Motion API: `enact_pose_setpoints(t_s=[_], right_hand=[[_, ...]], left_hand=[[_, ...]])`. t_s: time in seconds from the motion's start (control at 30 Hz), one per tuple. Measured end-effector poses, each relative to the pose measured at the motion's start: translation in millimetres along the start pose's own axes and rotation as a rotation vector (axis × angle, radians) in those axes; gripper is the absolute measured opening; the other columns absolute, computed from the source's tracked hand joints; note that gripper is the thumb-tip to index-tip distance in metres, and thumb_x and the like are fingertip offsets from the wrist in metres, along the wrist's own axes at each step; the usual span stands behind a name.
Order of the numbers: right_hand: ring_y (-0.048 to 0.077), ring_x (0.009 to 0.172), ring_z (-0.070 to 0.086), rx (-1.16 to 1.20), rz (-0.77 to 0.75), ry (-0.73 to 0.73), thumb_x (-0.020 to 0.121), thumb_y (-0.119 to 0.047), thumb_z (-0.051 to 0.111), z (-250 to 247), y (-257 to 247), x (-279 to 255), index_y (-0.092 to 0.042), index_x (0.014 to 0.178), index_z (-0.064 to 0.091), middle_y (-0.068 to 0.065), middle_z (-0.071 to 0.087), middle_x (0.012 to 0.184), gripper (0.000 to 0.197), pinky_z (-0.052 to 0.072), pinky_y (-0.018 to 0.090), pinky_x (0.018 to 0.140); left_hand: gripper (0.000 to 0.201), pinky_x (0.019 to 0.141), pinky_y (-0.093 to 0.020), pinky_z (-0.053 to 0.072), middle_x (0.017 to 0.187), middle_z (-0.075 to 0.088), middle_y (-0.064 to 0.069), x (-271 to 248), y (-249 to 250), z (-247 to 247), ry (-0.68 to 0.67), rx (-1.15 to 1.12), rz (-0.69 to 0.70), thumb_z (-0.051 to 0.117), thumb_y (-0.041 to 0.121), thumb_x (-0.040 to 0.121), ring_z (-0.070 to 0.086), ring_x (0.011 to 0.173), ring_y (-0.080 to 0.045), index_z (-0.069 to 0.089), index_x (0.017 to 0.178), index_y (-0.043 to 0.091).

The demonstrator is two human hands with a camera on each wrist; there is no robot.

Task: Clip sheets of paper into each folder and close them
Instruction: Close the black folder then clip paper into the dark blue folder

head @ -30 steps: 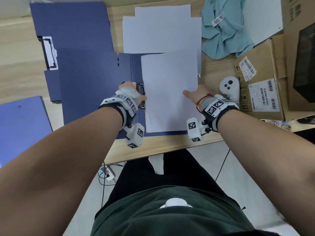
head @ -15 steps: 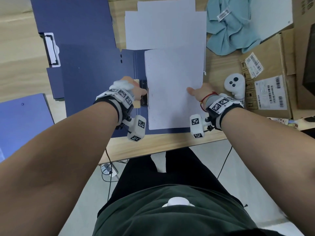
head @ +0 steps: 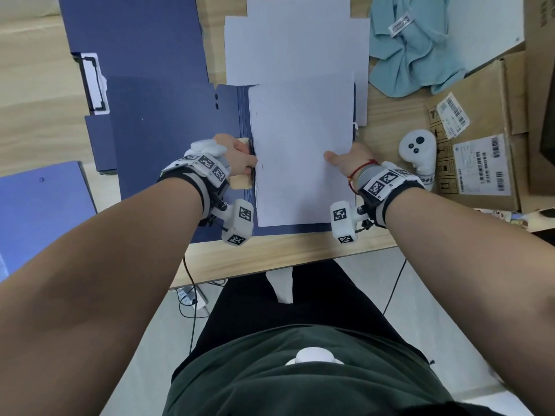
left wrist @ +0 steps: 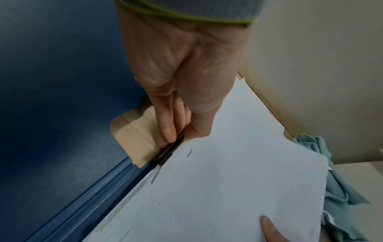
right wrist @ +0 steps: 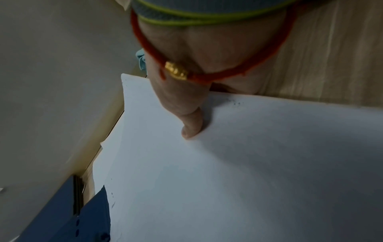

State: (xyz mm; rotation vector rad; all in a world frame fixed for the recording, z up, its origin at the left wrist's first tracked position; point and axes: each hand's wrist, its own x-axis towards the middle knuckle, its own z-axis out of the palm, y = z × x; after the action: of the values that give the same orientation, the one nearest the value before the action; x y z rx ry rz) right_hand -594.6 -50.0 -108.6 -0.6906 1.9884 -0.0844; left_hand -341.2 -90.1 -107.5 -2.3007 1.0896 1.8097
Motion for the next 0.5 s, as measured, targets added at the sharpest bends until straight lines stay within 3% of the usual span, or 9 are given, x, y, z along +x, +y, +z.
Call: enact_pose_setpoints(t_s=[0.17,0.33,0.4,0.5], right_hand=[[0.028,0.132,0.046,-0.030,-0.009,-0.004,0.091,-0.035,0.066,3,-4,5,-0.003,0.146,0.035,0.012,0.044,0.147,0.071,0.037,0.031,0.102],[0.028,0.129,0.048,-0.053,-0.012,-0.018,0.091,-0.037,0.065,0,-4,4,-0.002,0.147,0.033,0.012,0.044,0.147,0.073,0.035,0.025,0.087],[0.028,0.131,0.046,-0.063,-0.014,-0.019,0.091,-0.037,0.065,0,-5,3,-0.002,0.148,0.031,0.012,0.042,0.148,0.075,0.034,0.025,0.087],[0.029,0.131,0.046,-0.069,-0.013,-0.013,0.090,-0.037,0.065,1,-7,2,0.000,0.147,0.031,0.014,0.042,0.148,0.076,0.038,0.029,0.095]], left_hand=[[0.029,0.082,-0.040,0.060,0.081,0.077,-0.007,5,-3,-1,-0.013,0.001,-0.016,0.086,0.018,0.056,0.076,0.074,-0.023,0.074,0.083,0.018],[0.047,0.082,-0.041,0.060,0.078,0.077,-0.005,19,-7,2,-0.009,0.040,-0.019,0.088,0.027,0.039,0.076,0.071,-0.023,0.074,0.083,0.018],[0.054,0.081,-0.042,0.061,0.074,0.077,-0.003,14,-4,3,0.014,0.084,-0.026,0.086,0.035,0.030,0.076,0.071,-0.023,0.074,0.080,0.021],[0.050,0.080,-0.039,0.060,0.079,0.077,-0.001,2,8,6,0.045,0.199,-0.046,0.082,0.044,0.039,0.075,0.074,-0.021,0.073,0.083,0.022]])
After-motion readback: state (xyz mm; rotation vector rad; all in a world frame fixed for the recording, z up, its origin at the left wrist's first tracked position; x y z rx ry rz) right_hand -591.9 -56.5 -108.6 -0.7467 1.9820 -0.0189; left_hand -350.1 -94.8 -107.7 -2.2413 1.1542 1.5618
